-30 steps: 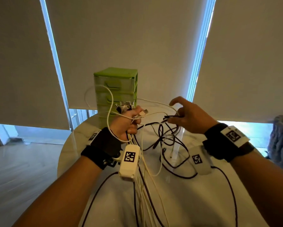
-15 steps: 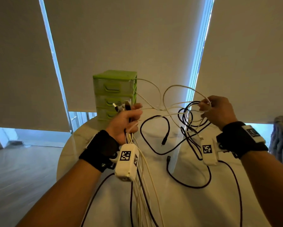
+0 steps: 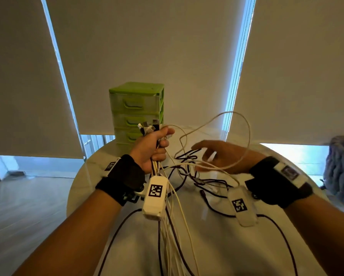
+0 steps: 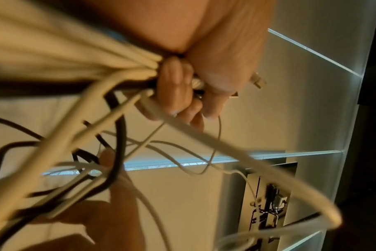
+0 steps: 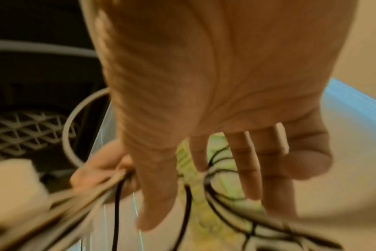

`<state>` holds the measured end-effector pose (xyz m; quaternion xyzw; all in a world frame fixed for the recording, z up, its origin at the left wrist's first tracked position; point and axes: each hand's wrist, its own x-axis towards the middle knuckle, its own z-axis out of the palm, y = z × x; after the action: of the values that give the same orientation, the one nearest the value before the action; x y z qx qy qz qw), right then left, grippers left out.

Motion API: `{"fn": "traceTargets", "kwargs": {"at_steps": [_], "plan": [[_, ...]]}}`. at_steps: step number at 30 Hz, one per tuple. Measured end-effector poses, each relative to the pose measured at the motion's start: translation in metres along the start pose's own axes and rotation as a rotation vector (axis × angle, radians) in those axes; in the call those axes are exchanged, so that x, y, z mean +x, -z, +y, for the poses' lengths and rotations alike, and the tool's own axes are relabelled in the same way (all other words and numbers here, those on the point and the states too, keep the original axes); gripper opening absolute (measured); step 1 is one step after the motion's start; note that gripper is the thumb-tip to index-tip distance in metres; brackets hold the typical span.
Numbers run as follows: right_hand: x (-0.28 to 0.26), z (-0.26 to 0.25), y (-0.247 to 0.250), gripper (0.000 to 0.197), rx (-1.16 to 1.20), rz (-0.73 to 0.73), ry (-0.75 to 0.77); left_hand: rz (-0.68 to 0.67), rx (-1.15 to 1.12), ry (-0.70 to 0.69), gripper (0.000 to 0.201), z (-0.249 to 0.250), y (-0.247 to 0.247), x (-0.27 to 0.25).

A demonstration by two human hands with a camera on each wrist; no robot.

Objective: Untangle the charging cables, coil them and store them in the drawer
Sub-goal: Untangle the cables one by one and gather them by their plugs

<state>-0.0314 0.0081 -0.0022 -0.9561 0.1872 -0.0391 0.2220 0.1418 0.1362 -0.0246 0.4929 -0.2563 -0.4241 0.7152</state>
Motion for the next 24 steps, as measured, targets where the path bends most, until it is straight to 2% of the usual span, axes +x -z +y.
{"fn": "traceTargets", "kwargs": {"at_steps": [1, 3, 5, 7, 10, 13, 16, 19, 24], "plan": [[0.001, 0.000, -0.008, 0.066, 0.014, -0.062, -0.018, -0.010, -0.013, -0.004, 0.023, 0.001, -0.001, 0.000], [0.004, -0.004, -0.027, 0.071, -0.039, -0.127, -0.035, -0.038, -0.030, -0.015, 0.024, 0.003, -0.004, -0.002], [0.013, -0.001, -0.044, 0.055, -0.178, -0.116, -0.001, -0.065, -0.008, -0.027, 0.024, 0.007, -0.006, -0.004], [0.024, 0.011, -0.044, 0.031, -0.255, -0.009, 0.014, -0.064, 0.056, -0.028, 0.023, 0.012, -0.004, -0.009], [0.030, 0.043, -0.008, 0.008, -0.031, 0.268, -0.002, 0.038, 0.137, -0.025, 0.022, 0.021, 0.017, -0.013], [0.021, 0.077, 0.030, 0.009, 0.097, 0.515, -0.099, 0.173, 0.118, -0.025, 0.021, 0.029, 0.044, -0.014], [0.017, 0.094, 0.036, 0.009, 0.181, 0.609, -0.159, 0.205, 0.040, -0.024, 0.021, 0.031, 0.051, -0.011], [0.026, 0.096, 0.030, 0.007, 0.103, 0.594, -0.194, 0.198, -0.032, -0.060, 0.019, 0.028, 0.046, -0.008], [0.020, 0.079, 0.034, 0.010, 0.183, 0.418, -0.127, 0.104, -0.023, -0.090, 0.022, 0.024, 0.045, -0.013]]}}
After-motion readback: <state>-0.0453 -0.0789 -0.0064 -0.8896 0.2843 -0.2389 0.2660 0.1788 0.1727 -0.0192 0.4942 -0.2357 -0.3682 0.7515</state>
